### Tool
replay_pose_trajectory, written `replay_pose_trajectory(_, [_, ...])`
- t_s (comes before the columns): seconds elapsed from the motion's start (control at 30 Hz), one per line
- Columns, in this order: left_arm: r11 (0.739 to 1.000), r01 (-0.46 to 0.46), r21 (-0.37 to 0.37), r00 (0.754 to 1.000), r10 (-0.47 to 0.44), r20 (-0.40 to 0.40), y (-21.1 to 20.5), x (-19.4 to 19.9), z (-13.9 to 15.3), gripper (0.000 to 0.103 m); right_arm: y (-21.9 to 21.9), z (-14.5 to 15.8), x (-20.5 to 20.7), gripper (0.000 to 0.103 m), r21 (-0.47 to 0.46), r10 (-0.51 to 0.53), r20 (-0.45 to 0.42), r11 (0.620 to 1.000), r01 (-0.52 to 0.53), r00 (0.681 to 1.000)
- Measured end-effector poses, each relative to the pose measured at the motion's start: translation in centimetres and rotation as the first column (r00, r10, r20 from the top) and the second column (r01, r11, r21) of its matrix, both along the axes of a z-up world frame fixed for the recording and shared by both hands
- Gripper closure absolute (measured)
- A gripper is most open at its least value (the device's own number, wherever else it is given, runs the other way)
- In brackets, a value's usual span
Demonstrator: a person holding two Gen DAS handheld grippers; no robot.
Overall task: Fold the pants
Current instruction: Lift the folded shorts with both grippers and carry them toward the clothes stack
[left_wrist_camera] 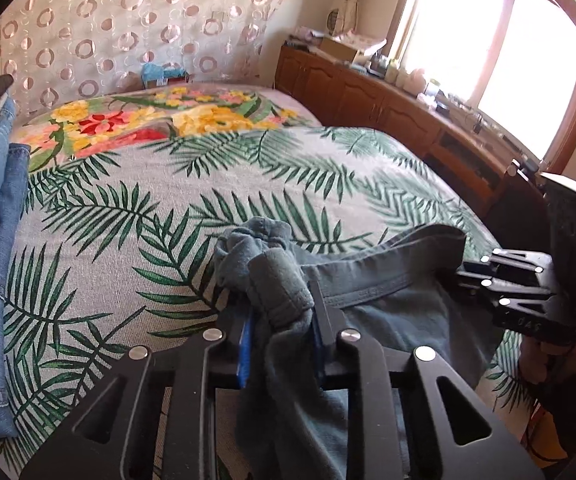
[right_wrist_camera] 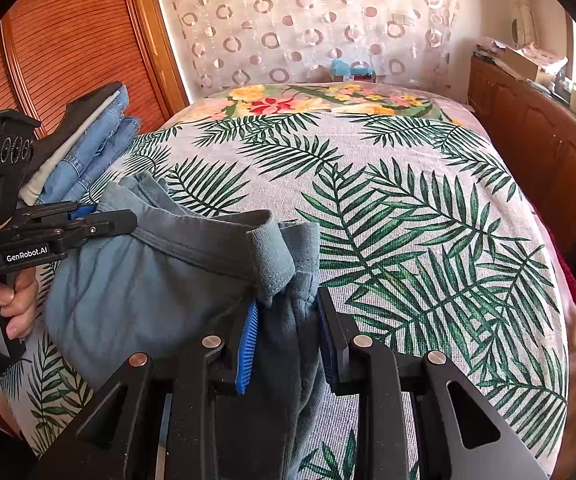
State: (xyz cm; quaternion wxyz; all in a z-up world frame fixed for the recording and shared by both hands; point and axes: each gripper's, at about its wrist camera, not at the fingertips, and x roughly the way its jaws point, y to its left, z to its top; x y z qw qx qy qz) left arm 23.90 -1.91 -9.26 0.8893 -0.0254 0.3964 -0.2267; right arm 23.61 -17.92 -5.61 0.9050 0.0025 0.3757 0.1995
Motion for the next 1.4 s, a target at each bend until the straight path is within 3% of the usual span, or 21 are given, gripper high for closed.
replay_pose_trajectory(0.2, [1.0, -0.002, -0.013, 0.998, 0.003, 0.056, -0.1, -1.8, 1.6, 0.082, 0.1, 0.1, -0.2, 0.09, 0.013, 0.019, -0.01, 1.0, -0.018, 1.0])
replay_pose_trajectory(0.8, [1.0, -0.023, -0.013, 0.981, 0.025, 0.19, 0.3, -6.2, 5.8, 0.084, -0.9, 3.5, -4.4, 0.091, 0.07, 0.024, 0.141, 0.997, -0.034, 0.99])
replay_pose_trajectory(1.1, [0.999, -0.041, -0.012, 0.961, 0.043, 0.272, 1.3, -7.8, 8.4, 0.085, -1.4, 5.4, -6.8, 0.091, 0.077, 0.046, 0.241, 0.995, -0.066, 0.97])
replay_pose_trajectory(1.4, [0.996, -0.094, 0.004, 0.934, 0.087, 0.346, 3.3, -8.1, 11.5, 0.085, 0.2, 8.6, -7.2, 0.091, 0.024, 0.099, 0.336, 0.993, -0.113, 0.936])
